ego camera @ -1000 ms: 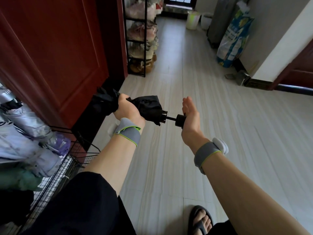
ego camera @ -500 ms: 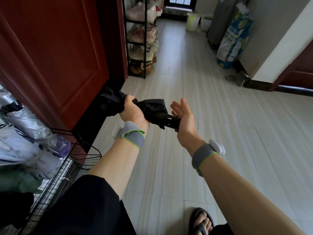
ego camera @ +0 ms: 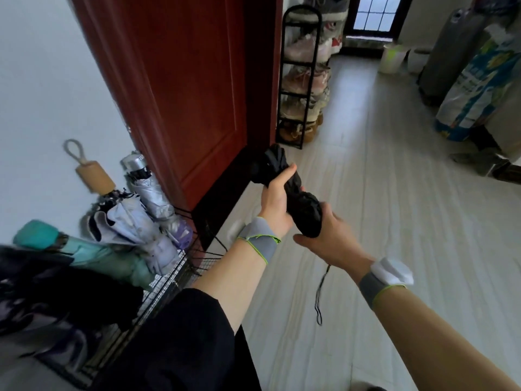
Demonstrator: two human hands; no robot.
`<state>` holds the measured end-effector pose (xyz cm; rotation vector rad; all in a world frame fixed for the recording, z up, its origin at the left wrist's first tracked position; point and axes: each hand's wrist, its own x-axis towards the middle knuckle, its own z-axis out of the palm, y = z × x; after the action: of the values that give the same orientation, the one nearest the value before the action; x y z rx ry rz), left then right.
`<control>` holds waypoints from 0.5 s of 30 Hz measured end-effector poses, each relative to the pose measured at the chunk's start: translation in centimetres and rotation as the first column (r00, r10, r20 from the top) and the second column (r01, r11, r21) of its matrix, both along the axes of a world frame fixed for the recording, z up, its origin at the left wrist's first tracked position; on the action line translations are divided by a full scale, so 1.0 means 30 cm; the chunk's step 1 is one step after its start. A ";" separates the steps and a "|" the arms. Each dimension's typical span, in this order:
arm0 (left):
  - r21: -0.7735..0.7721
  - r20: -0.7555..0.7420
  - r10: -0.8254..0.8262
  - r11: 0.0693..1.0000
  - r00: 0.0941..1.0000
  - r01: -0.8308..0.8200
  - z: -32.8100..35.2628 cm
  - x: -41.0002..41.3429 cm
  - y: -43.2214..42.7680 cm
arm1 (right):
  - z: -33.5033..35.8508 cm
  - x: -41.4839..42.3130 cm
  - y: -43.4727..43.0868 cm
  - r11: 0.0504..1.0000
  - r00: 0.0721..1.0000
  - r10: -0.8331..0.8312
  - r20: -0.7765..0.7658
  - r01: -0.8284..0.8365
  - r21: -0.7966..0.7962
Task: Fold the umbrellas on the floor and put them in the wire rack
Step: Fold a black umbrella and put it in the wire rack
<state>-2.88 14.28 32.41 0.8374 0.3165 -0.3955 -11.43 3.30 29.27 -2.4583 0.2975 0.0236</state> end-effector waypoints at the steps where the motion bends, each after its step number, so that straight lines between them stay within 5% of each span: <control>1: 0.028 -0.003 0.015 1.000 1.000 -0.014 0.005 0.002 0.022 | -0.005 0.007 0.012 0.999 1.000 -0.008 0.003 0.008 -0.040; 9: 0.278 -0.078 0.305 0.921 0.949 -0.273 -0.006 0.013 0.301 | 0.105 0.031 0.117 0.975 0.982 0.164 -0.092 -0.175 -0.135; 12: 0.243 -0.113 0.344 0.919 0.932 -0.310 -0.017 0.023 0.390 | 0.186 0.048 0.161 0.939 0.985 0.174 -0.017 -0.161 0.304; 15: 0.081 -0.156 0.369 0.929 0.916 -0.361 -0.045 0.039 0.477 | 0.232 0.064 0.207 0.610 0.993 0.039 0.113 -0.113 0.784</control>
<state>-1.71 28.58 31.07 0.7751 0.6328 -0.1076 -9.50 9.51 36.25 -1.5596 0.0981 0.0716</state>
